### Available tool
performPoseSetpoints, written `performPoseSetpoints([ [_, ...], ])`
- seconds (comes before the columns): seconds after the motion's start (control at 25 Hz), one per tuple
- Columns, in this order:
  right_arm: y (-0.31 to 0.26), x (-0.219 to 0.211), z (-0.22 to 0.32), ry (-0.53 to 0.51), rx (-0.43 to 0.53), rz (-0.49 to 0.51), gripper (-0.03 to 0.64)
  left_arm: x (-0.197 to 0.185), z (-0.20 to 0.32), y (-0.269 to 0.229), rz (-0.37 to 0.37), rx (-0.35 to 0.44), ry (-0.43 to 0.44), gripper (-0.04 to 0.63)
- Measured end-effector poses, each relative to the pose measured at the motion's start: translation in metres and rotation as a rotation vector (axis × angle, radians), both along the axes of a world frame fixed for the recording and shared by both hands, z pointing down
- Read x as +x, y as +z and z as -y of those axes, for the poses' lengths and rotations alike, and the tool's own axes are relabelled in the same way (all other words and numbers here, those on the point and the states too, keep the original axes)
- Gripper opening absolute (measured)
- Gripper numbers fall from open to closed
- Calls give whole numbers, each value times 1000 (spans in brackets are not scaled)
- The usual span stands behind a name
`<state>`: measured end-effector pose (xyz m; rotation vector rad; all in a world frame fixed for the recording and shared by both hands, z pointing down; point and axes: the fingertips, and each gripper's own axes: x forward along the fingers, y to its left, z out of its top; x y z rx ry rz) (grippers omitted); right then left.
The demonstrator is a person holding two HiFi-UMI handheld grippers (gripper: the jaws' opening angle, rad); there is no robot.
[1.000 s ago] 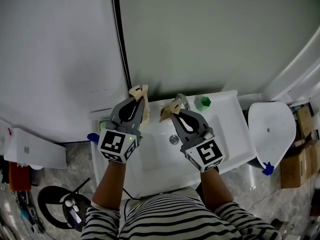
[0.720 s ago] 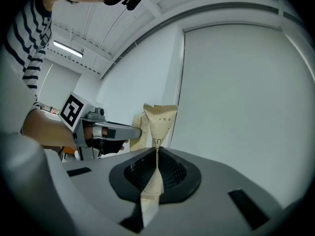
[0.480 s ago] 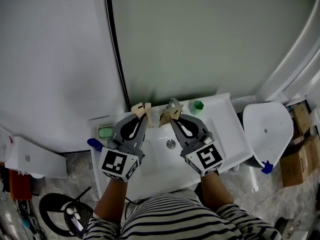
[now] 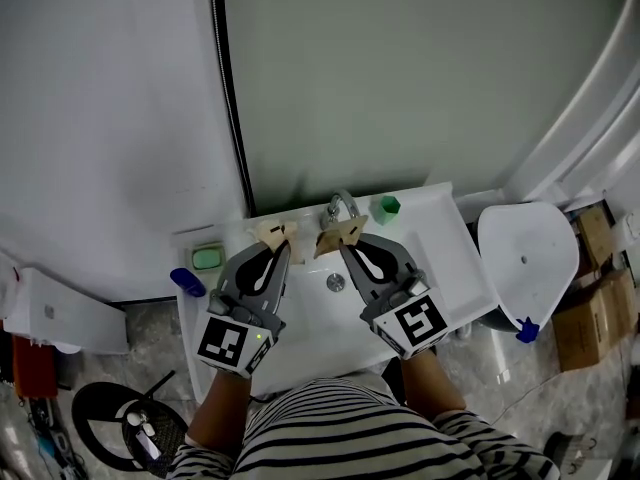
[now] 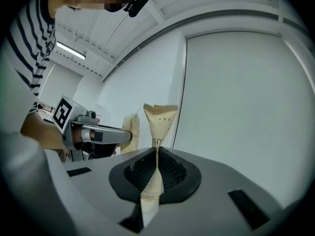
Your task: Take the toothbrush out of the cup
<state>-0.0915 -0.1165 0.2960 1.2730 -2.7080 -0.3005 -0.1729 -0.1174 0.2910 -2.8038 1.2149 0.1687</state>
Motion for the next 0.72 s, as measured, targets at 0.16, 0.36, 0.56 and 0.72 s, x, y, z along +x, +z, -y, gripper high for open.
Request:
performPoseSetpoints([
  [0.16, 3, 3, -9, 7, -1, -12, 14, -4, -10, 3, -21, -5, 5, 12],
  [0.36, -3, 5, -16, 14, 13, -14, 12, -5, -16, -1, -32, 2, 1, 12],
  [0.56, -5, 7, -18, 13, 24, -25, 12, -6, -17, -3, -38, 10, -9, 12],
  [0.72, -7, 6, -17, 20, 26, -24, 12, -9, -16, -2, -41, 9, -13, 12],
])
